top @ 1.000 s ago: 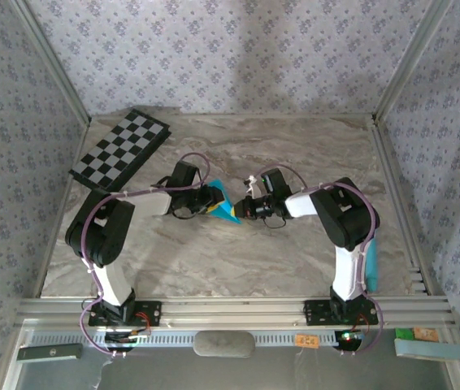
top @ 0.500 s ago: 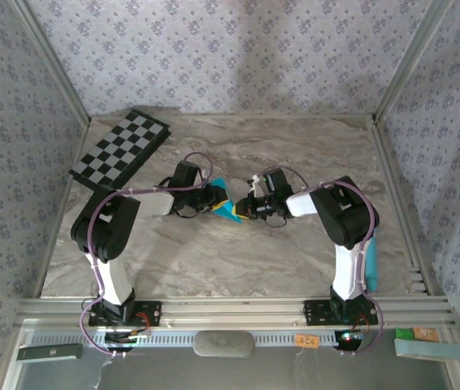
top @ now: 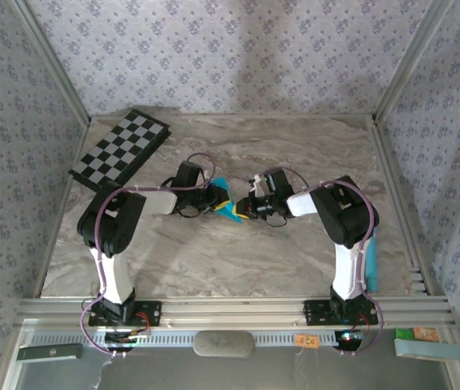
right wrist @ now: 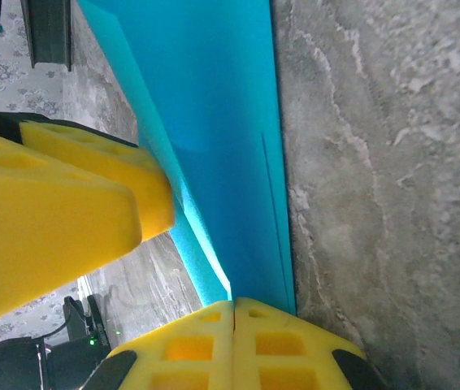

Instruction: Fold a paper plane with a square sheet of paper (pick it up from the middle)

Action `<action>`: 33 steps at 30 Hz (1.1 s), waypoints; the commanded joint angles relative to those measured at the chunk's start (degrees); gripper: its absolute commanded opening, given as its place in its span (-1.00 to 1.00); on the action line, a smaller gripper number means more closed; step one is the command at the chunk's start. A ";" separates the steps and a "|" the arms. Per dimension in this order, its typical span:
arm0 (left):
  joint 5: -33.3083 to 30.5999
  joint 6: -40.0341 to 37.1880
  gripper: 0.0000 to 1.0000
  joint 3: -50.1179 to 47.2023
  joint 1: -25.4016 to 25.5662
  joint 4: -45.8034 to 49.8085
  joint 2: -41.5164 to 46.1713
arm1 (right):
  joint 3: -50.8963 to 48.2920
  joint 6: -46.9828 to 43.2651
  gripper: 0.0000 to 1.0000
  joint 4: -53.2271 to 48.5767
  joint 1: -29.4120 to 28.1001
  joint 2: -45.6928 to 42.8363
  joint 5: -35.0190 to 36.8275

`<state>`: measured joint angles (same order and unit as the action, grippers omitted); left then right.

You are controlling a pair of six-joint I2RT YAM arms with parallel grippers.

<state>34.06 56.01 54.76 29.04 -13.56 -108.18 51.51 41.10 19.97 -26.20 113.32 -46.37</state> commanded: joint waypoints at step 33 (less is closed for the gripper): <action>-0.39 0.53 -0.77 4.68 0.45 1.86 -5.16 | -1.40 -3.50 -0.65 -6.78 1.43 -2.86 3.45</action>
<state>33.63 56.66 58.37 29.04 -12.97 -111.87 51.27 39.79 18.15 -25.80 111.92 -45.80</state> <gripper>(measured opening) 0.116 0.170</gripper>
